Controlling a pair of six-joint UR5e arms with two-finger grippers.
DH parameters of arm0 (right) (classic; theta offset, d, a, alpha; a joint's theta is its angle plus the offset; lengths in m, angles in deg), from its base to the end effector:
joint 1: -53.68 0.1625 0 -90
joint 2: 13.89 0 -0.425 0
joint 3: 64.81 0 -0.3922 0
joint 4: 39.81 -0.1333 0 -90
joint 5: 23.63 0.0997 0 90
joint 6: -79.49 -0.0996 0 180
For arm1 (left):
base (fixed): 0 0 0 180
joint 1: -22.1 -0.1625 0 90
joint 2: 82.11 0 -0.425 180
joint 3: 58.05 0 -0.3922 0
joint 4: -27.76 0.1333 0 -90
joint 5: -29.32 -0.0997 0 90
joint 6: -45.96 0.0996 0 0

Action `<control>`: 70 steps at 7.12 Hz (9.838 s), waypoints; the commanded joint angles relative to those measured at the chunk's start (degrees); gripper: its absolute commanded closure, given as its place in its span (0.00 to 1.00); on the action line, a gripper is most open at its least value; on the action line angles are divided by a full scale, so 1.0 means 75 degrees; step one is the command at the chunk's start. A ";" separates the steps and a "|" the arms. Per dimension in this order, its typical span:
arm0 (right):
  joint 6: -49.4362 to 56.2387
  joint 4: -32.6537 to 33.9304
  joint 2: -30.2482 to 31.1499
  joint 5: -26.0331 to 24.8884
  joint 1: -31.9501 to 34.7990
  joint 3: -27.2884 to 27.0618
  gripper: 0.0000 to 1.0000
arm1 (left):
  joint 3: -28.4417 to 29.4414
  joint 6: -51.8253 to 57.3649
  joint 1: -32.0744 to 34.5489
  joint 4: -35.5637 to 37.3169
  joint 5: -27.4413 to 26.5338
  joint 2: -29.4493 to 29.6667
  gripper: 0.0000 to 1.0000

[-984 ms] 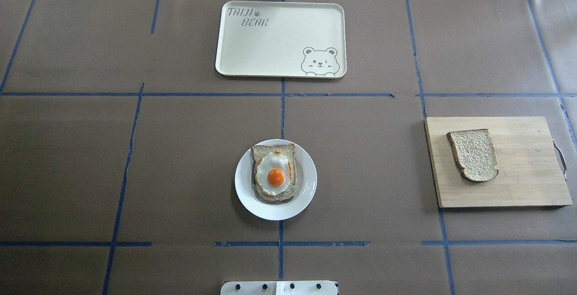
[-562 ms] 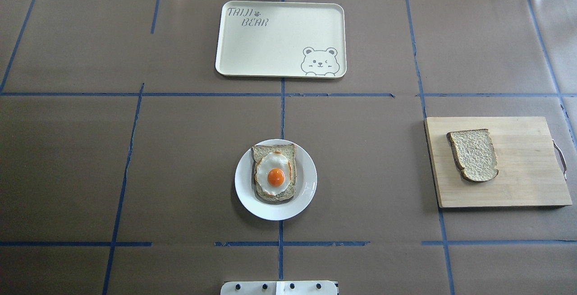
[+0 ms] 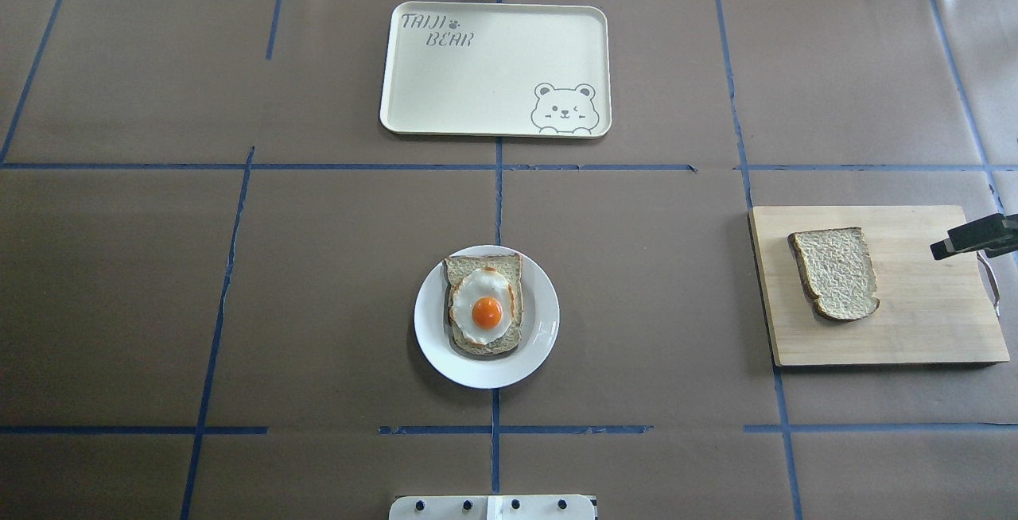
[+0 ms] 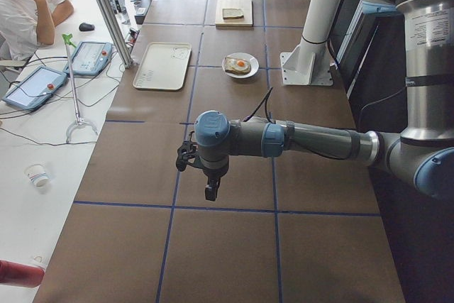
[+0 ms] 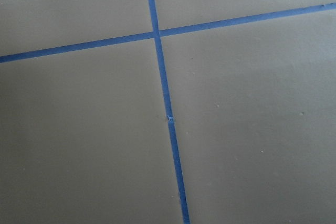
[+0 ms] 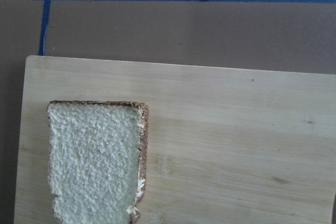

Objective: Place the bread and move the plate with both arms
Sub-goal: 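Lower the right gripper onto the bread slice on the bamboo board and grasp it, then lift the bread with the right gripper and carry it over the egg toast plate, then lower the bread onto the egg toast and open the right gripper, then withdraw the right gripper toward the board while the left gripper reaches toward the plate rim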

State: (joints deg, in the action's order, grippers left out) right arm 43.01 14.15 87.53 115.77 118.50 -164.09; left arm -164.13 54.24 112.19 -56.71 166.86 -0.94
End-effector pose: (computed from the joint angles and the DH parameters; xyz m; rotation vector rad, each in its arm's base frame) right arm -0.1293 -0.4107 0.5919 0.0471 -0.9993 -0.0744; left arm -0.0605 -0.4254 0.5972 0.0888 0.8262 0.1471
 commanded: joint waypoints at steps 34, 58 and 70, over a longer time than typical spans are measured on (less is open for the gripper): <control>-0.4242 -0.1969 -0.2078 0.0444 -0.1491 -0.0320 1.00 | -0.0457 -0.0482 0.0012 0.0035 0.0190 0.0041 0.00; -0.6223 -0.1829 -0.4341 -0.2746 -0.4427 0.0398 0.00 | -0.0867 -0.1458 -0.0197 0.0000 0.1646 -0.0041 0.00; -0.4687 -0.0070 -0.1347 -0.2193 -0.2209 -0.1423 0.00 | 0.1394 -1.4701 -0.8870 -0.9933 -0.5638 0.2620 0.00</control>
State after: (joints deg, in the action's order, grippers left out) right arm 7.73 13.62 77.36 99.24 101.86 -174.82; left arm -155.30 -47.25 55.69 -124.64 140.62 19.03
